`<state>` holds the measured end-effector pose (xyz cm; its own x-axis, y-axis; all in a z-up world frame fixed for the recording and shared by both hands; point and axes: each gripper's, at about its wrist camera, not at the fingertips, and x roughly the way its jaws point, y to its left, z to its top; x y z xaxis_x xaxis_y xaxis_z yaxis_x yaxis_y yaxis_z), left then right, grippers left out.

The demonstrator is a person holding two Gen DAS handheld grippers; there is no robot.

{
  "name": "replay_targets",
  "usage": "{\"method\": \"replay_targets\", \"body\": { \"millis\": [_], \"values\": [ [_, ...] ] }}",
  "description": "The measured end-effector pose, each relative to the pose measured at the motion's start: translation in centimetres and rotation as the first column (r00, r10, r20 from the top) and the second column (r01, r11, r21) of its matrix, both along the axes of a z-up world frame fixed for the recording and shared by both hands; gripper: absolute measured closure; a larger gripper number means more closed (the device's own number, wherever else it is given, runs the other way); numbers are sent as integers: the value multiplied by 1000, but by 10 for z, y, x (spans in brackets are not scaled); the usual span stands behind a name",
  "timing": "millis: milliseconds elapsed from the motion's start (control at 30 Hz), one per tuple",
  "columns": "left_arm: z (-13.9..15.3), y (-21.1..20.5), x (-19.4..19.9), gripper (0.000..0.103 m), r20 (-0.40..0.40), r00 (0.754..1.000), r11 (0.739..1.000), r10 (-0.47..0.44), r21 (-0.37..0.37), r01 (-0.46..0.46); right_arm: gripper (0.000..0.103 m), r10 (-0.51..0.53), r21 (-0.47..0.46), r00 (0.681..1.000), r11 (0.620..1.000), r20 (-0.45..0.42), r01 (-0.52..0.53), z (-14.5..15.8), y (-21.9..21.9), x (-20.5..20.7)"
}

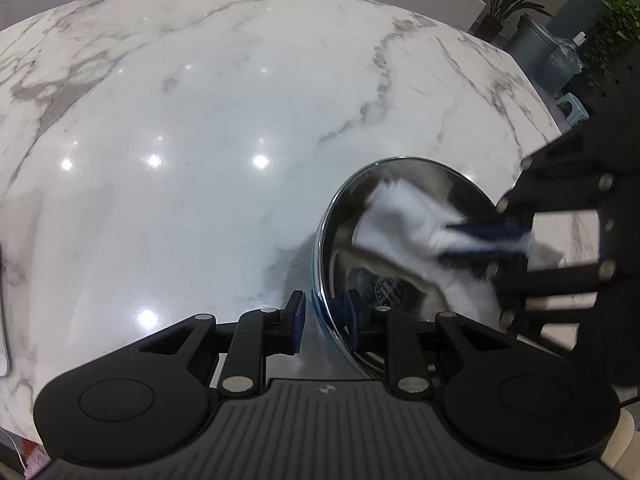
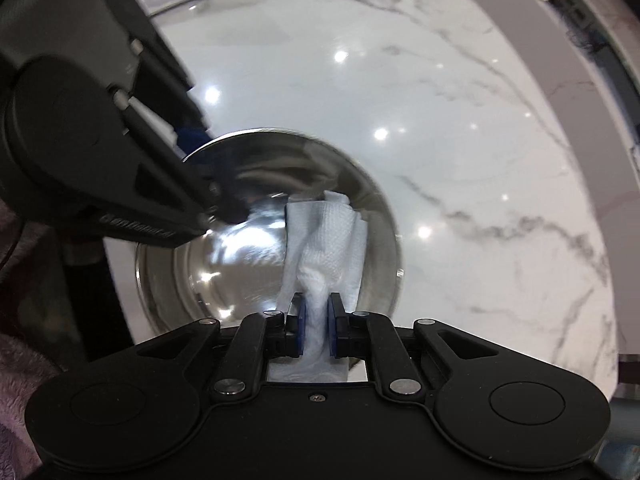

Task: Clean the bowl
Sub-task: 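Hold the bowl with the left gripper while the right gripper scrubs the bowl bottom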

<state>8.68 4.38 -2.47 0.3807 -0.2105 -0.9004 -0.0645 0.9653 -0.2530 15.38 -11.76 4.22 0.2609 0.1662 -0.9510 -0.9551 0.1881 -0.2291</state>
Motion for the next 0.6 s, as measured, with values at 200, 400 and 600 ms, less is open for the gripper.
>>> {"method": "replay_targets", "body": {
  "millis": [200, 400, 600],
  "values": [
    [-1, -4, 1, 82, 1, 999, 999, -32, -6, 32, 95, -40, 70, 998, 997, 52, 36, 12, 2, 5],
    [-1, -4, 1, 82, -2, 999, 999, -33, -9, 33, 95, -76, 134, 997, 988, 23, 72, 3, 3, 9],
    [0, -4, 0, 82, -3, 1000, 1000, -29, -11, 28, 95, -137, 202, 986, 967, -94, 154, -22, 21, 19]
  ]
}}
